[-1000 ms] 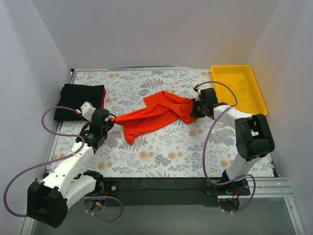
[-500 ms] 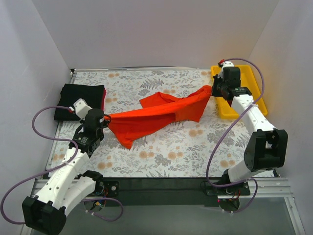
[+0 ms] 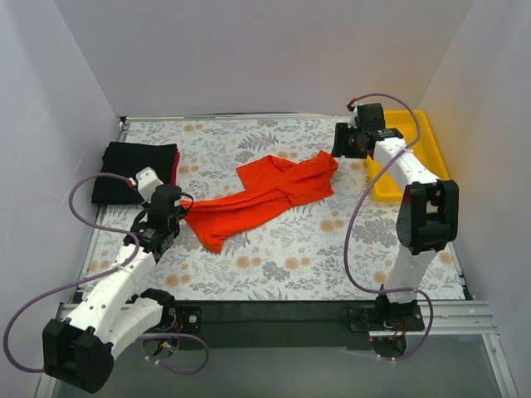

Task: Fold and stack the t-shirts
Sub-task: Flatten the tshirt out

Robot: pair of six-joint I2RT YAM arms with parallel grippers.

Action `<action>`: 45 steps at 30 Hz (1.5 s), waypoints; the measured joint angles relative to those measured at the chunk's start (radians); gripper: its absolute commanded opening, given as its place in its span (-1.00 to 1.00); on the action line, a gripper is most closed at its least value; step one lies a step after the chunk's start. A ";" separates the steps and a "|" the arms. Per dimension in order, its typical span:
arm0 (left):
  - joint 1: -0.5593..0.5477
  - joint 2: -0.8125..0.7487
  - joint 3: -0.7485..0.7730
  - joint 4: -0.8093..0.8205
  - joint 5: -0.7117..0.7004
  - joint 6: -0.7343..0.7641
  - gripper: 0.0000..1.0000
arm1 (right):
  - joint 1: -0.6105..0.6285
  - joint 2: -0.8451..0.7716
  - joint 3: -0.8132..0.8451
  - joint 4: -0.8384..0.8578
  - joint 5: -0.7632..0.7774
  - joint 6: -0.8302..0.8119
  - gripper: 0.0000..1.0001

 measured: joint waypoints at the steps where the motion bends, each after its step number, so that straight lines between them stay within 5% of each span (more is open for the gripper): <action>1: 0.000 0.014 0.000 0.002 0.004 0.002 -1.00 | 0.005 -0.006 -0.031 -0.004 -0.004 0.003 0.03; 5: 0.000 0.053 0.000 0.010 0.016 0.007 -1.00 | 0.018 -0.045 -0.174 0.011 -0.011 0.021 -0.18; 12: 0.000 0.055 0.000 0.019 0.026 0.008 -1.00 | 0.019 -0.069 -0.363 0.060 -0.050 0.047 -0.14; 36: 0.000 0.055 0.000 0.018 0.026 0.009 -1.00 | 0.043 0.029 -0.391 0.278 -0.093 -0.008 -0.23; 40: 0.000 0.055 0.000 0.018 0.026 0.009 -1.00 | 0.052 0.018 -0.416 0.292 -0.099 -0.020 -0.41; 45: 0.000 0.054 0.000 0.018 0.026 0.009 -1.00 | 0.056 0.006 -0.438 0.298 -0.096 -0.037 -0.94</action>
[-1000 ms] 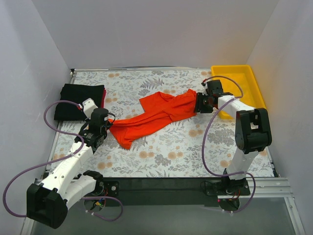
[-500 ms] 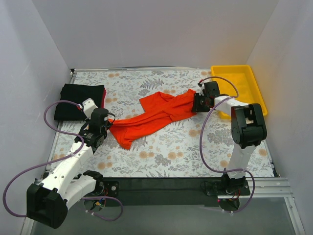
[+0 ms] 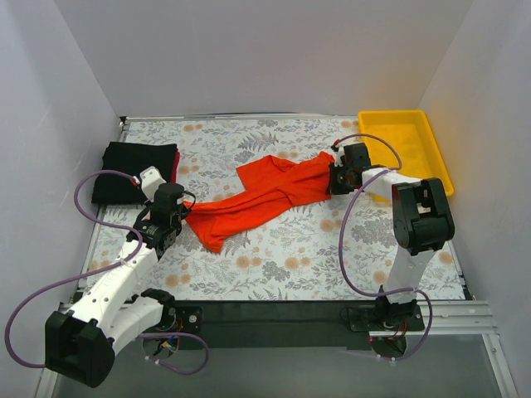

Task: Fold and stack the t-shirts
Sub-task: Flatten the tshirt out

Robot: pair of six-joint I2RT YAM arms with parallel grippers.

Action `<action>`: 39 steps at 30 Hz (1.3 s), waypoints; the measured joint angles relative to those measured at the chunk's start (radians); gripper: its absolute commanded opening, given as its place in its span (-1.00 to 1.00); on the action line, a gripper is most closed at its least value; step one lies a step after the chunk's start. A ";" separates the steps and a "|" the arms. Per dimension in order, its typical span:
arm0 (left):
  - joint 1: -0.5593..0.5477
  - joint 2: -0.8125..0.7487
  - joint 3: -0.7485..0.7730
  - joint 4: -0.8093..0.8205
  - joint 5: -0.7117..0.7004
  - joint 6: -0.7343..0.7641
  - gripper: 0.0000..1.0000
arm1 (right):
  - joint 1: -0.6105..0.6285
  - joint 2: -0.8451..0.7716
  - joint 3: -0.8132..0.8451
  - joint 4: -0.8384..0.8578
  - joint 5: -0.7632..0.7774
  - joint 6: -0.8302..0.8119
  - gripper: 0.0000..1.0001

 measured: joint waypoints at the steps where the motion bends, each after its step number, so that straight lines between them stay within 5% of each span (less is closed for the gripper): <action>1: 0.000 0.000 0.000 0.000 0.000 0.000 -1.00 | 0.001 -0.005 -0.006 0.000 0.000 0.002 -0.97; 7: 0.000 0.012 0.021 -0.014 -0.005 0.003 -1.00 | 0.005 -0.082 -0.016 -0.071 0.029 0.000 -0.97; 11: 0.004 0.081 0.164 -0.031 -0.023 0.029 -1.00 | 0.007 -0.191 0.069 -0.179 0.078 -0.001 -0.97; 19: 0.023 0.407 0.829 0.028 -0.058 0.182 -1.00 | -0.016 -0.303 0.608 -0.269 0.166 -0.021 -0.97; 26: 0.029 0.508 1.230 0.027 -0.072 0.301 -1.00 | -0.050 -0.435 0.808 -0.282 0.211 -0.066 -0.97; 39: 0.027 0.049 1.138 0.024 0.108 0.344 -1.00 | -0.049 -0.816 0.750 -0.291 0.241 -0.217 -0.97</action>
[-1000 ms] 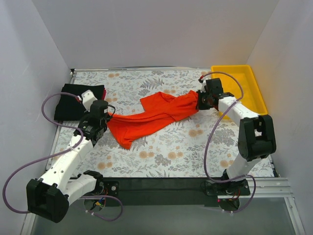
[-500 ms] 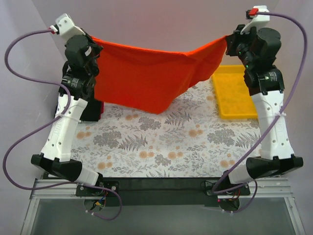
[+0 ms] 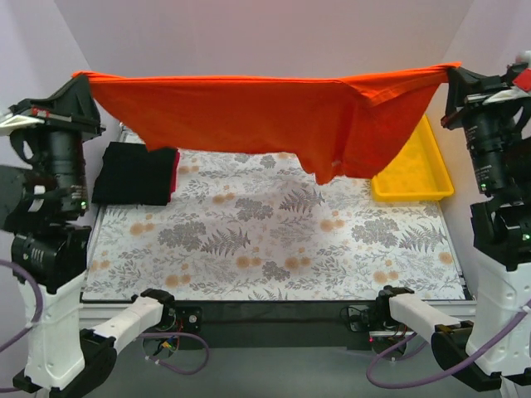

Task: Fold and stack the t-shirts
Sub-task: Flatten the tshirt out

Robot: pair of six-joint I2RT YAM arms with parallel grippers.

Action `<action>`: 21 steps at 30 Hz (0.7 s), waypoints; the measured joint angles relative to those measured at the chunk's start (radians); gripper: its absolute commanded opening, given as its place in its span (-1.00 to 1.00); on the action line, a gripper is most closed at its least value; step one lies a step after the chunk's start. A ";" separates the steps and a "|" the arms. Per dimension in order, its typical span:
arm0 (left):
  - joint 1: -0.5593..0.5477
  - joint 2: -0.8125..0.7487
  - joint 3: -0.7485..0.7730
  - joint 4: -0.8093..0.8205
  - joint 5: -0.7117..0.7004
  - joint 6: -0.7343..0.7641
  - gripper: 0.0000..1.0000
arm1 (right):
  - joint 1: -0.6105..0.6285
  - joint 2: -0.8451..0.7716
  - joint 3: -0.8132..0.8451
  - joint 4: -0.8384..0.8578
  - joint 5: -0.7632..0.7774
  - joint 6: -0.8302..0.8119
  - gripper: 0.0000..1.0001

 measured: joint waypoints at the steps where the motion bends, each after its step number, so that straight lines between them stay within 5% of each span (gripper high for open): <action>1: 0.000 -0.020 0.005 0.000 0.020 0.001 -1.00 | 0.000 -0.008 0.013 0.001 -0.002 -0.013 -0.97; 12: 0.000 0.080 -0.040 -0.002 0.099 0.010 -1.00 | 0.000 0.117 0.152 0.031 -0.013 -0.126 -0.97; 21: 0.029 0.491 -0.305 0.003 -0.015 -0.027 -1.00 | -0.001 0.419 -0.070 0.107 -0.111 -0.150 -0.97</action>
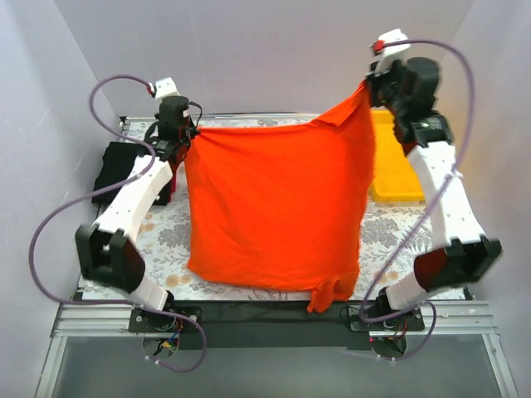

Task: Fold and stack the t-shirts
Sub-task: Flatten the tshirt out

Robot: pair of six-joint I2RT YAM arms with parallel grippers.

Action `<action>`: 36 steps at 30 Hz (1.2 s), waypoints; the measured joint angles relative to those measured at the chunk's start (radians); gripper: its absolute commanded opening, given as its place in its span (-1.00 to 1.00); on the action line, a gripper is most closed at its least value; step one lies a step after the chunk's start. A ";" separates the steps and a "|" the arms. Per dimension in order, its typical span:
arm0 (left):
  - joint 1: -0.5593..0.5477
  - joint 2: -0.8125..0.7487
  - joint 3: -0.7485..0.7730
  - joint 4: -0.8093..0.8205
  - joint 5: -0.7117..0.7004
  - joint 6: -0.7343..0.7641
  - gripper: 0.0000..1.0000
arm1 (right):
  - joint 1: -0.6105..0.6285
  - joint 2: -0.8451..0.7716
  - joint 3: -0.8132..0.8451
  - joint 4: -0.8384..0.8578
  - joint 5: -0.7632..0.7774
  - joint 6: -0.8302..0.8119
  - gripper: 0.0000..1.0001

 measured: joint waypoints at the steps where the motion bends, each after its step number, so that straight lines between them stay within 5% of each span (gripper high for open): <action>1: 0.014 0.060 -0.018 0.000 -0.001 -0.014 -1.00 | 0.000 0.054 -0.033 0.013 -0.013 0.000 -0.97; 6: 0.097 0.306 -0.071 -0.001 -0.003 -0.090 -1.00 | 0.000 0.301 -0.085 0.038 -0.063 0.005 -0.97; 15: 0.138 0.418 -0.060 0.120 -0.005 -0.113 -1.00 | 0.000 0.569 -0.007 0.131 -0.134 0.048 -0.97; 29: 0.163 0.481 -0.048 0.159 0.037 -0.141 -1.00 | 0.000 0.634 0.022 0.193 -0.162 0.154 -0.97; 31: 0.166 0.481 -0.048 0.159 0.043 -0.145 -0.99 | 0.000 0.634 0.011 0.203 -0.172 0.184 -0.68; 33: 0.171 0.489 -0.033 0.154 0.050 -0.148 -0.53 | 0.000 0.636 0.010 0.201 -0.185 0.223 -0.10; 36: 0.195 0.583 0.138 0.098 0.073 -0.156 0.15 | 0.000 0.649 0.045 0.193 -0.203 0.280 -0.01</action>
